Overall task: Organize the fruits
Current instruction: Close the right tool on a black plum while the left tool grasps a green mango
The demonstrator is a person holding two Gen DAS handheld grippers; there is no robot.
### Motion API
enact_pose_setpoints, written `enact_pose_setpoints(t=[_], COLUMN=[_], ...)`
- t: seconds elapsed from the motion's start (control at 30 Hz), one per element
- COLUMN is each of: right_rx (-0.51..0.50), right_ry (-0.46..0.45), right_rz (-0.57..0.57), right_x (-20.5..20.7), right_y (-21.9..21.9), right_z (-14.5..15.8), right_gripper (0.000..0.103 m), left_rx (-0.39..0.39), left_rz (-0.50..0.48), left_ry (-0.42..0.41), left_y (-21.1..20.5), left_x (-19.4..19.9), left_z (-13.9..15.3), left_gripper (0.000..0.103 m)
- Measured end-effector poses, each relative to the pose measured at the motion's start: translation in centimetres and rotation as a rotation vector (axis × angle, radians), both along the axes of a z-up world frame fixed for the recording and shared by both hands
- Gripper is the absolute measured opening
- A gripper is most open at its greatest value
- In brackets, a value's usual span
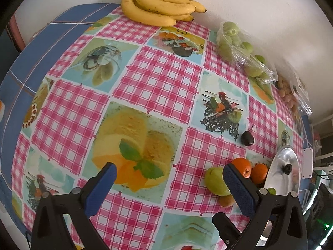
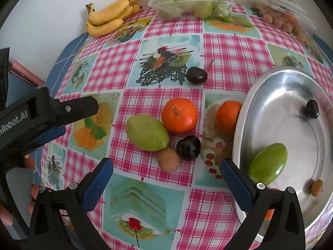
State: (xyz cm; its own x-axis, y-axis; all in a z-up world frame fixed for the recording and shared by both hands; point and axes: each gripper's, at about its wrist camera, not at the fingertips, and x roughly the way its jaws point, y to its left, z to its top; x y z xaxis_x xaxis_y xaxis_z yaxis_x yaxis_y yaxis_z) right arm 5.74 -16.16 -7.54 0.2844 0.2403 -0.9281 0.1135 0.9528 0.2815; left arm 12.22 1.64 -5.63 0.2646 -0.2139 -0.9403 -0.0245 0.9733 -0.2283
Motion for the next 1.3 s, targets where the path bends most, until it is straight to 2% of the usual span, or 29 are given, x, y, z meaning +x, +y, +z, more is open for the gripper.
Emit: enact_pose_setpoints(t=[0.37,0.6,0.7,0.77,0.83,0.93,1.03,1.1,1.2,1.3], right_rx=[-0.038,-0.046,-0.096,-0.102,-0.088,-0.088,-0.084,-0.087,-0.087,-0.089], right_ry=[0.001,-0.013,-0.020,-0.022,-0.017,-0.021,-0.019,-0.016,-0.015,-0.019], right_rz=[-0.070,-0.114,-0.119,-0.126,-0.134,-0.131,-0.120,-0.113,-0.104,-0.088], right_x=[0.0,-0.1,-0.2,-0.2,-0.3,-0.2,-0.1,0.1,0.3,0.5], right_y=[-1.9,-2.7,-2.7,-2.9,-3.0,-2.9,-2.5,-2.3,-2.1,-1.7], right_z=[0.0,0.2,0.4,0.4,0.3,0.3,0.1,-0.1,-0.3,-0.3], right_gripper=[0.102,0.102,0.088,0.073,0.072,0.058,0.054,0.047,0.046,0.042], left_rx=[-0.002,-0.044,-0.082,-0.121,-0.134,-0.141,-0.162,-0.167,-0.178,-0.200], left_rz=[-0.022,-0.050,-0.064,-0.076,-0.085,-0.103,-0.108,-0.105,-0.095,-0.086], left_ry=[0.026,0.071,0.080,0.084,0.086,0.090,0.101,0.111,0.130,0.152], left_y=[-0.6,-1.5,-2.2,-2.7,-3.2,-4.0,-4.4,-4.6,-4.8,-4.8], left_x=[0.2,0.1,0.1,0.0,0.0,-0.1,-0.1,-0.1,-0.1,-0.1], left_z=[-0.7,-1.8,-2.1,-2.3,-2.4,-2.7,-2.9,-3.2,-3.7,-4.0], left_gripper=[0.103,0.103,0.101,0.098,0.090,0.084,0.077,0.074,0.068,0.067])
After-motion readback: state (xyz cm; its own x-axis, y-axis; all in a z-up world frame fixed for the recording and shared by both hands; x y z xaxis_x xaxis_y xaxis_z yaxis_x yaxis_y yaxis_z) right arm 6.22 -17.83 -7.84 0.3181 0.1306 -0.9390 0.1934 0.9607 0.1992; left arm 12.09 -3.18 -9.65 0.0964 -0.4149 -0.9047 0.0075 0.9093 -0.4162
